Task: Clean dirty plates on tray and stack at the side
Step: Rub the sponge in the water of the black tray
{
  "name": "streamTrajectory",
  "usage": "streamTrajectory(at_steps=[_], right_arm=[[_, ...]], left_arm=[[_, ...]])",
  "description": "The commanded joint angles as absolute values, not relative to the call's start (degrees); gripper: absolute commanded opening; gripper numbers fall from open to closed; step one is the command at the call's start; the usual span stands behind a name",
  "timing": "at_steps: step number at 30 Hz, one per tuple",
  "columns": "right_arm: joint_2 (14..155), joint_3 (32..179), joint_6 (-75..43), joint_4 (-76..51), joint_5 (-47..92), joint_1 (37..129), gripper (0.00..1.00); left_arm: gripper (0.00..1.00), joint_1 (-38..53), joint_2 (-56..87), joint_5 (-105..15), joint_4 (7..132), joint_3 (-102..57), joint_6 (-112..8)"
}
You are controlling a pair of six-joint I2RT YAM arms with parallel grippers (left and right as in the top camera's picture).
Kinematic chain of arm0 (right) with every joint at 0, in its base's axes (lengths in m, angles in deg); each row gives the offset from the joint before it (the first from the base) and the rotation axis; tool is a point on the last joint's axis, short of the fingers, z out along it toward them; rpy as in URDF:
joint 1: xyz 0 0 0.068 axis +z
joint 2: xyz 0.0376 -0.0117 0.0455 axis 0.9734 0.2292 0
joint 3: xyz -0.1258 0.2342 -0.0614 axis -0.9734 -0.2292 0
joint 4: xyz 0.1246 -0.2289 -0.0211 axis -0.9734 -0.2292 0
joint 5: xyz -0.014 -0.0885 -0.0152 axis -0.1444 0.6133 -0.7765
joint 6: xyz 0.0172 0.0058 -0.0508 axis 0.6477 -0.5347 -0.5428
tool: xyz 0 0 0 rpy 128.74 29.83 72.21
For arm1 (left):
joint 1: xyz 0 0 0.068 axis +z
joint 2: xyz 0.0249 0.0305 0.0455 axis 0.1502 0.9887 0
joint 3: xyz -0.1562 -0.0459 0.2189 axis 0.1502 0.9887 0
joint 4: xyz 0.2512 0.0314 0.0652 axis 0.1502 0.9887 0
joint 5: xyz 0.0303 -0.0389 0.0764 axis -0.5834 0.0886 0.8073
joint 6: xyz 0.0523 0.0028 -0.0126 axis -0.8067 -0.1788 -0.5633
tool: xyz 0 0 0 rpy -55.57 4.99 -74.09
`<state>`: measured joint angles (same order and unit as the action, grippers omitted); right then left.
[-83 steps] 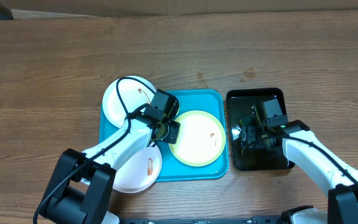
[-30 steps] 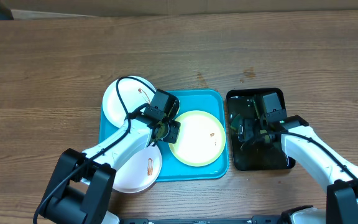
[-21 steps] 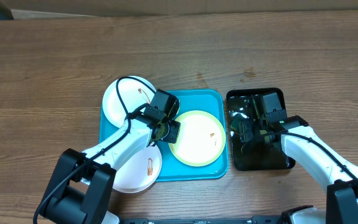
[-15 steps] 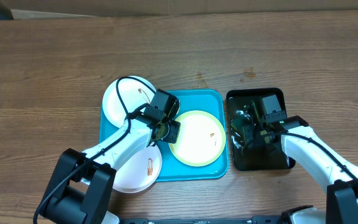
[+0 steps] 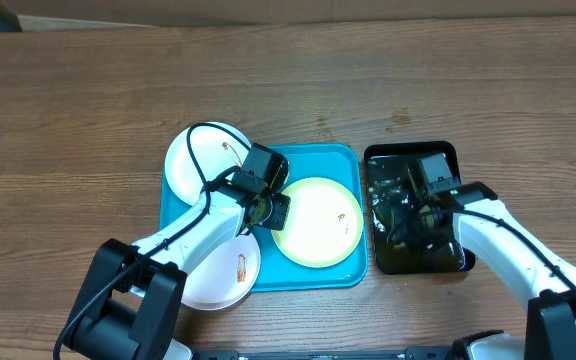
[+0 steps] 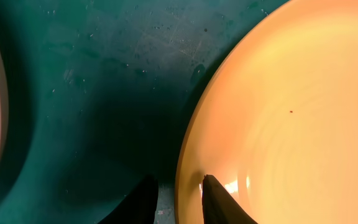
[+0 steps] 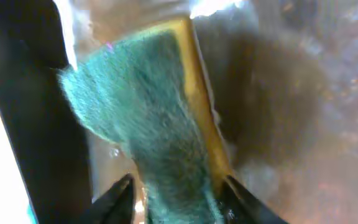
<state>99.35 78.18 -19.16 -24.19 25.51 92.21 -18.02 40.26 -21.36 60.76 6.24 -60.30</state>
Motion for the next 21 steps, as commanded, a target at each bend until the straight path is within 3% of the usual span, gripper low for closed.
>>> streamTrajectory(at_steps=[1,3,12,18,21], right_arm=[[99.40,82.85,-18.00,-23.51,25.07,92.43,0.55],[99.40,82.98,-18.00,-22.37,25.07,92.43,0.59],[99.42,79.97,-18.00,-18.53,25.02,92.50,0.58],[99.42,75.75,-17.96,-13.26,25.70,92.50,0.56],[99.42,74.40,-17.43,-11.34,29.64,92.50,0.47]], left_arm=[[0.26,-18.37,40.72,-20.97,60.61,6.52,-61.39],[0.27,-18.37,40.72,-20.97,60.65,6.52,-61.41],[0.27,-18.37,40.72,-20.97,61.20,6.52,-61.39],[0.27,-18.37,40.72,-20.97,61.20,6.52,-61.39],[0.27,-18.37,40.72,-20.97,61.20,6.52,-61.39]])
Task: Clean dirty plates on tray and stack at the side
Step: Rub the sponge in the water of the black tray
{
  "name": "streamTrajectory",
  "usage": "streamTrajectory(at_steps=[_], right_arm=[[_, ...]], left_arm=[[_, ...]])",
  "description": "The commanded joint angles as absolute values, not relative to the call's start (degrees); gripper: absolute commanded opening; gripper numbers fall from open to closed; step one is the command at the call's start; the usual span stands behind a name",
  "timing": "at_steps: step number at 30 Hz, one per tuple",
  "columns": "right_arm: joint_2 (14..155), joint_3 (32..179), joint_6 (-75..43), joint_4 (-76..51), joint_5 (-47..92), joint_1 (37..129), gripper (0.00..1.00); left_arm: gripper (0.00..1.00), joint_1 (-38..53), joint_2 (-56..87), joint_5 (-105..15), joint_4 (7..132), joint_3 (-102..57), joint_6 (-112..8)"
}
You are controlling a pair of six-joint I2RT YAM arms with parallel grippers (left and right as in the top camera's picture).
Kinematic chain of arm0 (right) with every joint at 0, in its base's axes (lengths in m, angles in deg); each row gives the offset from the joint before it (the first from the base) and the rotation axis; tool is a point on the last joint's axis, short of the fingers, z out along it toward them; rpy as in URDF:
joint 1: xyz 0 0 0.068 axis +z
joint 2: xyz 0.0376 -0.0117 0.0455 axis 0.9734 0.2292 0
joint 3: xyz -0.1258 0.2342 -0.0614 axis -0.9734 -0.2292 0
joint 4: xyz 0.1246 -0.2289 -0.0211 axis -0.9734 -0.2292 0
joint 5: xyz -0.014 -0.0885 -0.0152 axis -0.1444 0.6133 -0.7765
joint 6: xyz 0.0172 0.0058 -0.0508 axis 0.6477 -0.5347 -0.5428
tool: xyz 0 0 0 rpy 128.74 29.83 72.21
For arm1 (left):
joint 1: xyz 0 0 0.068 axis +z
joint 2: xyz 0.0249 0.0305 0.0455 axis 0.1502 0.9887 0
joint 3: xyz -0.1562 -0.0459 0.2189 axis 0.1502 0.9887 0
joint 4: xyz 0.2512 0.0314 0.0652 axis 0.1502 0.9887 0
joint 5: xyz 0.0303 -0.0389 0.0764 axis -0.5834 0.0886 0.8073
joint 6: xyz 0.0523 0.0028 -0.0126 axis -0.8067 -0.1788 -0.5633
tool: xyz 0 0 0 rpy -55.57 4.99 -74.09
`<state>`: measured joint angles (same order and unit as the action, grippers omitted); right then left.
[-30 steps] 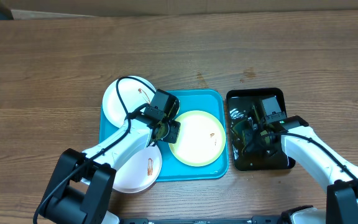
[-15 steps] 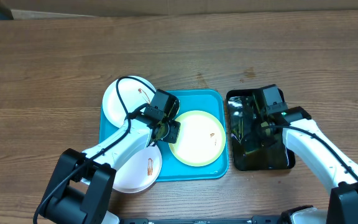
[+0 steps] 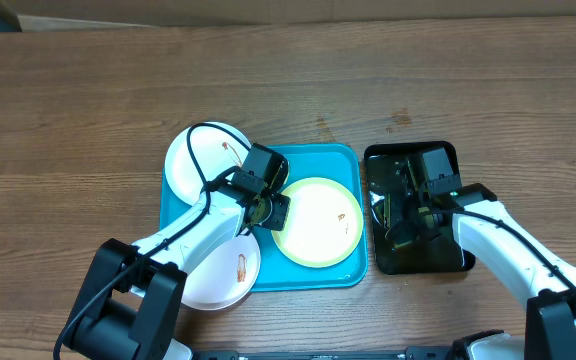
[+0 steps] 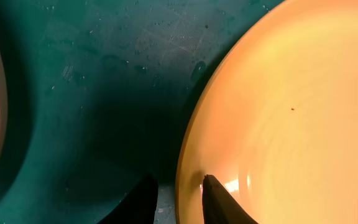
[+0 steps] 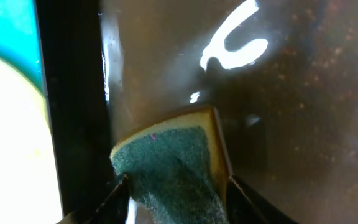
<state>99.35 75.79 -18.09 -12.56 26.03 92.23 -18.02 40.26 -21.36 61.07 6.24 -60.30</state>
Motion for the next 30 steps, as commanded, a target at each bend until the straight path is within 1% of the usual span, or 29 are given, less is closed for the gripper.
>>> streamTrajectory(at_steps=[1,3,6,8,9,10,11,12,13,14,16,18,19,22,28,30], right_arm=[[99.42,74.09,-17.32,-10.85,30.86,92.47,0.44],[99.42,73.89,-17.28,-10.29,31.39,92.47,0.38],[99.42,73.89,-16.45,-10.61,33.53,92.45,0.19],[99.40,73.91,-11.05,-11.31,37.24,91.99,0.15],[99.40,73.91,-9.43,-11.44,37.59,91.60,0.17],[99.40,73.91,-8.27,-11.44,37.51,91.23,0.22],[99.40,73.91,-7.60,-11.42,36.83,90.88,0.33],[99.40,73.91,-7.64,-11.38,36.26,90.81,0.40],[99.40,73.91,-7.68,-11.25,35.76,90.81,0.52],[99.40,73.91,-7.95,-11.25,35.56,90.81,0.61],[99.40,73.91,-9.54,-11.29,35.10,90.90,0.72],[99.40,73.91,-11.90,-11.20,33.18,90.88,0.75],[99.40,73.91,-12.95,-11.09,32.13,90.88,0.75],[99.40,73.91,-15.25,-10.68,29.24,90.88,0.75],[99.40,73.91,-15.25,-9.61,29.13,90.88,0.72],[99.40,73.91,-15.36,-9.06,29.16,90.88,0.73]], left_arm=[[0.27,-18.37,40.72,-20.97,61.22,6.52,-61.39],[0.27,-18.37,40.72,-20.97,61.22,6.52,-61.39],[0.27,-18.37,40.72,-20.97,61.24,6.52,-61.39],[0.28,-18.37,40.72,-20.97,61.24,6.52,-61.39],[0.28,-18.37,40.72,-20.97,61.24,6.52,-61.39],[0.28,-18.37,40.72,-20.97,61.22,6.52,-61.39],[0.28,-18.37,40.72,-20.97,61.24,6.52,-61.39],[0.28,-18.37,40.72,-20.97,61.22,6.52,-61.39],[0.29,-18.37,40.72,-20.97,61.22,6.52,-61.39],[0.29,-18.37,40.72,-20.97,61.22,6.52,-61.39],[0.30,-18.37,40.72,-20.97,61.20,6.52,-61.39],[0.30,-18.37,40.72,-20.97,61.20,6.52,-61.39],[0.30,-18.37,40.72,-20.97,61.20,6.52,-61.39],[0.30,-18.37,40.72,-20.97,61.20,6.52,-61.39],[0.31,-18.37,40.72,-20.97,61.20,6.52,-61.39],[0.31,-18.37,40.72,-20.97,61.20,6.52,-61.39]])
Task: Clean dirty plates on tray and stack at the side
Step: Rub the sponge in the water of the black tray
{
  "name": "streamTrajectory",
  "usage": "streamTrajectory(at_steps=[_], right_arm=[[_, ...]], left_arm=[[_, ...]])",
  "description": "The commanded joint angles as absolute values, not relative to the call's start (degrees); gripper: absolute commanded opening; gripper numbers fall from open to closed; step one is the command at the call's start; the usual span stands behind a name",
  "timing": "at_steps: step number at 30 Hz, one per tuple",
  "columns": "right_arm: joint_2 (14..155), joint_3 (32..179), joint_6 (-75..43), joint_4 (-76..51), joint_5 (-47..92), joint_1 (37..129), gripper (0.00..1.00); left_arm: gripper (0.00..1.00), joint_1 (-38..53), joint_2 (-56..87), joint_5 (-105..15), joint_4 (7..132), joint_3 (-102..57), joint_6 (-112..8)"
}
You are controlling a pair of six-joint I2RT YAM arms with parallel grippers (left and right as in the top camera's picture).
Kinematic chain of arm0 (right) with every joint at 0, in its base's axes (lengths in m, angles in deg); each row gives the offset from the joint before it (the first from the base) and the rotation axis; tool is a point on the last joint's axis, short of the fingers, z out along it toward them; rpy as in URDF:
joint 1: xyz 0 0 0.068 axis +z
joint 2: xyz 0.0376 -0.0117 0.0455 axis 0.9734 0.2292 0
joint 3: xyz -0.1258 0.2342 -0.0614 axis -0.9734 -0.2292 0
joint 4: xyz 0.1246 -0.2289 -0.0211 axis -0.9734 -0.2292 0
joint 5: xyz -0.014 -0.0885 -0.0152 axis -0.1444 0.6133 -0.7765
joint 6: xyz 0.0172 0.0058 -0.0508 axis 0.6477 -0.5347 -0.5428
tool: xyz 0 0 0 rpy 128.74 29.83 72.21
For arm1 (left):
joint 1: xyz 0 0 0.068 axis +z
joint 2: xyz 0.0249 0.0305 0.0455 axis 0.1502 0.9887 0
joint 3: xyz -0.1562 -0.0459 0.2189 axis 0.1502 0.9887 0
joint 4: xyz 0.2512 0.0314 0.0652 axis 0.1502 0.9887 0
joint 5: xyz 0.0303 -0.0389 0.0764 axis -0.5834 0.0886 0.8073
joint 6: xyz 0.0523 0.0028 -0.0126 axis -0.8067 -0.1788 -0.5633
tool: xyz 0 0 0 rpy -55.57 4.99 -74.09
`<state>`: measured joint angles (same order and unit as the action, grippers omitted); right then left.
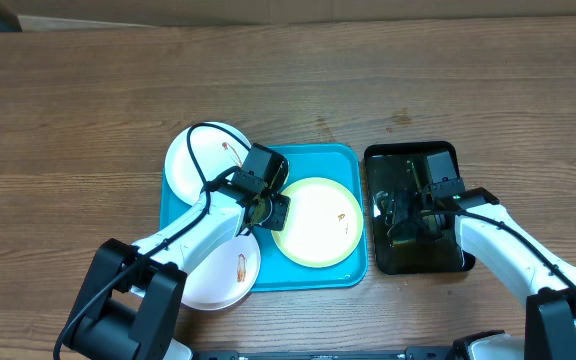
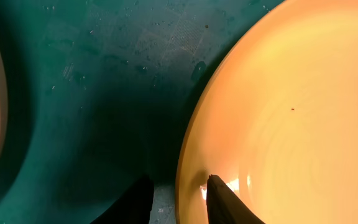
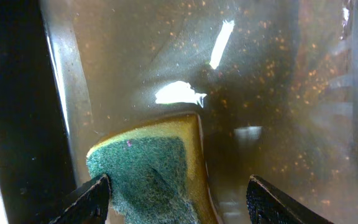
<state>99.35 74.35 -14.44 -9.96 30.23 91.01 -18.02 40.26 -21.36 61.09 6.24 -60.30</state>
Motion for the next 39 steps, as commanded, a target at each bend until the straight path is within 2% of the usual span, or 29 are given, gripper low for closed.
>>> streamTrajectory(at_steps=[1,5,14,22,23,24,26,27,28,29,30,32,33,35,39], right_arm=[[99.40,73.91,-16.25,-8.65,29.13,90.88,0.73],[99.31,75.86,-16.75,-8.60,29.51,90.33,0.74],[98.59,80.03,-16.75,-17.28,28.89,90.68,0.75],[99.53,71.62,-16.71,-5.74,26.12,90.66,0.77],[99.53,71.03,-16.69,-4.69,24.81,90.66,0.74],[99.53,70.61,-16.47,-4.06,24.70,90.66,0.64],[99.51,70.42,-16.30,-4.01,28.30,90.66,0.26],[99.44,70.50,-16.27,-4.12,30.25,90.55,0.12],[99.31,71.12,-15.86,-4.98,32.11,90.14,0.04],[99.22,71.73,-15.86,-5.83,32.46,89.92,0.04],[99.11,72.65,-15.86,-7.14,32.50,89.61,0.11],[98.81,74.90,-15.90,-10.50,32.39,89.17,0.64],[98.63,76.03,-15.92,-12.36,32.37,89.02,0.85],[98.43,78.18,-15.90,-16.41,31.69,89.00,0.96],[98.43,79.14,-16.34,-21.87,24.87,89.00,1.00]], left_arm=[[0.31,-18.37,40.72,-20.97,61.22,6.52,-61.39],[0.31,-18.37,40.72,-20.97,61.24,6.52,-61.39],[0.33,-18.37,40.72,-20.95,61.18,6.52,-61.39],[0.34,-18.37,40.72,-20.95,61.18,6.52,-61.39],[0.34,-18.37,40.72,-20.97,61.20,6.52,-61.39],[0.34,-18.37,40.72,-20.97,61.20,6.52,-61.39],[0.35,-18.37,40.72,-20.97,61.20,6.52,-61.39],[0.35,-18.37,40.72,-20.97,61.24,6.52,-61.39],[0.35,-18.37,40.72,-20.97,61.26,6.52,-61.39],[0.35,-18.37,40.72,-20.97,61.26,6.52,-61.39],[0.35,-18.37,40.72,-20.97,61.24,6.52,-61.39],[0.37,-18.37,40.72,-20.97,61.24,6.52,-61.39],[0.39,-18.37,40.72,-20.97,61.24,6.52,-61.39],[0.42,-18.37,40.72,-20.97,61.22,6.52,-61.39],[0.44,-18.37,40.72,-21.10,61.31,6.52,-61.39]])
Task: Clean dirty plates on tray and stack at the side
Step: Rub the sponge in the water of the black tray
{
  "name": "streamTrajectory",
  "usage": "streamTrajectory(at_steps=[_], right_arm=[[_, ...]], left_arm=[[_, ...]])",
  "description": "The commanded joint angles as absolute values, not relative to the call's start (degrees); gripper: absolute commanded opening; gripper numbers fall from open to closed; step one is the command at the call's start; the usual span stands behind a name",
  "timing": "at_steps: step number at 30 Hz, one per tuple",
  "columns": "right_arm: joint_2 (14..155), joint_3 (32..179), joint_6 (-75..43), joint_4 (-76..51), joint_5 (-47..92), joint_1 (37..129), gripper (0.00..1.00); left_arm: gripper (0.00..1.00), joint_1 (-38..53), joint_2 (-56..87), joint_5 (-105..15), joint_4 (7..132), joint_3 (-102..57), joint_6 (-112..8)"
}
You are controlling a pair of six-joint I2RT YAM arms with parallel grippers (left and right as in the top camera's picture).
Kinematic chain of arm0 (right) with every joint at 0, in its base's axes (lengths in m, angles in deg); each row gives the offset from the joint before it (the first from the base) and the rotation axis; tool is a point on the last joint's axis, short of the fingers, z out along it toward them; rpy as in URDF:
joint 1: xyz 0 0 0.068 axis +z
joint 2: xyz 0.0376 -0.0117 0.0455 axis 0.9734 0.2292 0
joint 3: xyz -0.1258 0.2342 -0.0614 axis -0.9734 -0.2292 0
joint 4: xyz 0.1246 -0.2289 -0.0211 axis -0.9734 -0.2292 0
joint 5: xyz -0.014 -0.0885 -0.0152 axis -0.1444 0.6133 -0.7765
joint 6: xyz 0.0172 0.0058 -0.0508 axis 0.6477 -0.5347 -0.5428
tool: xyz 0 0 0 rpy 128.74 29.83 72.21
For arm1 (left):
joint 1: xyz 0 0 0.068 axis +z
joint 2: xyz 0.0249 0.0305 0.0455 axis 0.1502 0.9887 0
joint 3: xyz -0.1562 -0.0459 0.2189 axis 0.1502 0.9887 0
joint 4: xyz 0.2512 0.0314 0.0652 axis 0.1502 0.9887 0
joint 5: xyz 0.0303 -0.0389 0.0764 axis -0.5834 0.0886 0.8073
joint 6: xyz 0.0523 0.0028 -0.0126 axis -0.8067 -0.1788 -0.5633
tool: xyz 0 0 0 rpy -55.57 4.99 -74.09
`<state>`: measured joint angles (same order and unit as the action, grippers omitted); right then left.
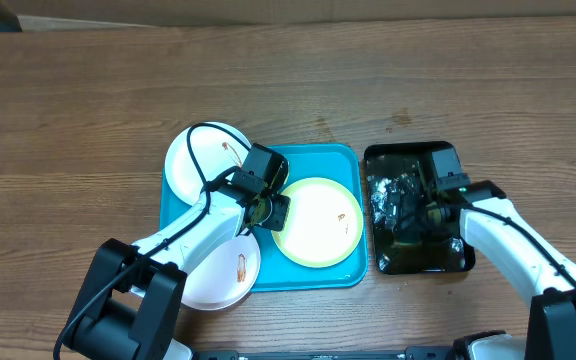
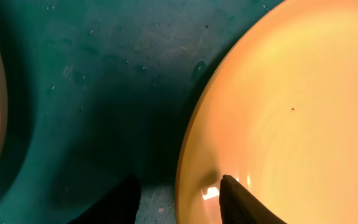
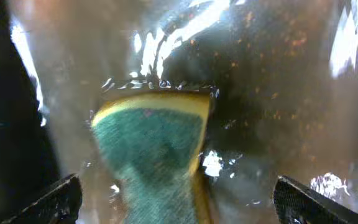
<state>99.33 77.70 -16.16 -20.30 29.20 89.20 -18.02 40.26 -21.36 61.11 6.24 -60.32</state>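
Note:
A green-rimmed plate (image 1: 318, 222) with a small stain lies on the blue tray (image 1: 313, 155). My left gripper (image 1: 268, 210) is at its left rim. In the left wrist view the left gripper (image 2: 179, 208) stands open, one finger on each side of the plate's rim (image 2: 188, 155). My right gripper (image 1: 420, 212) is down in the black basin (image 1: 413, 153) of murky water. It is wide open (image 3: 179, 202), and the green and yellow sponge (image 3: 148, 149) lies in the water between the fingers, held by neither.
A white plate (image 1: 200, 160) with a red smear overlaps the tray's upper left corner. Another stained white plate (image 1: 223, 272) lies at the tray's lower left corner. The basin stands just right of the tray. Brown wooden table (image 1: 88, 100) lies all around.
My right gripper's fingers have spread much wider around the sponge, and the water is stirred up. My left gripper's fingers have also parted further around the plate's rim.
At first my right gripper was shut on the sponge in the basin, and my left pinched the green-rimmed plate's rim. The right then held the sponge near the basin's left wall. Later both began to part, and now both stand open.

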Motion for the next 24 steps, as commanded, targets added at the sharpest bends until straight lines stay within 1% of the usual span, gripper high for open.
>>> streamTrajectory(at_steps=[1,2,5,6,7,8,10,11,14,15,18,21,22,23,24], right_arm=[[98.43,79.09,-16.32,-22.68,24.02,89.00,1.00],[98.43,79.09,-16.32,-23.23,23.47,89.00,1.00],[98.43,79.01,-16.32,-23.99,23.19,89.00,1.00],[98.43,78.99,-16.32,-24.32,23.10,89.00,0.97],[98.43,78.99,-16.32,-24.80,23.15,89.00,0.91],[98.43,78.92,-16.32,-25.19,23.12,89.00,0.86],[98.43,78.88,-16.30,-25.59,23.12,89.00,0.69],[98.43,78.81,-16.30,-25.61,23.15,89.00,0.69],[98.43,77.98,-16.30,-24.95,23.28,89.00,0.69],[98.43,77.50,-16.30,-24.67,23.69,89.00,0.69],[98.43,75.23,-16.27,-22.53,25.59,89.00,0.73],[98.43,72.80,-16.30,-19.05,26.60,89.00,0.73],[98.43,72.32,-16.30,-18.20,26.69,89.00,0.68],[98.43,71.99,-16.32,-17.61,27.06,89.00,0.61],[98.43,71.99,-16.32,-17.30,27.08,88.98,0.49]], left_arm=[[0.44,-18.37,40.72,-21.38,61.50,6.52,-61.39],[0.43,-18.37,40.72,-21.43,61.59,6.52,-61.37],[0.33,-18.39,40.72,-21.43,62.14,6.52,-61.37],[0.29,-18.39,40.72,-21.43,62.16,6.52,-61.37],[0.26,-18.39,40.72,-21.43,62.16,6.52,-61.37],[0.26,-18.39,40.72,-21.43,62.16,6.52,-61.37],[0.25,-18.39,40.72,-21.45,62.14,6.52,-61.35],[0.24,-18.39,40.72,-21.45,62.12,6.52,-61.35],[0.12,-18.39,40.72,-21.43,62.09,6.52,-61.13],[0.11,-18.39,40.72,-21.43,62.09,6.52,-61.11],[0.16,-18.35,40.72,-21.34,62.05,6.52,-60.76],[0.17,-18.32,40.72,-21.14,62.03,6.52,-59.82],[0.17,-18.32,40.72,-21.14,61.92,6.52,-59.80],[0.16,-18.32,40.72,-21.14,61.92,6.52,-59.62],[0.14,-18.32,40.72,-21.14,61.92,6.52,-59.62]])
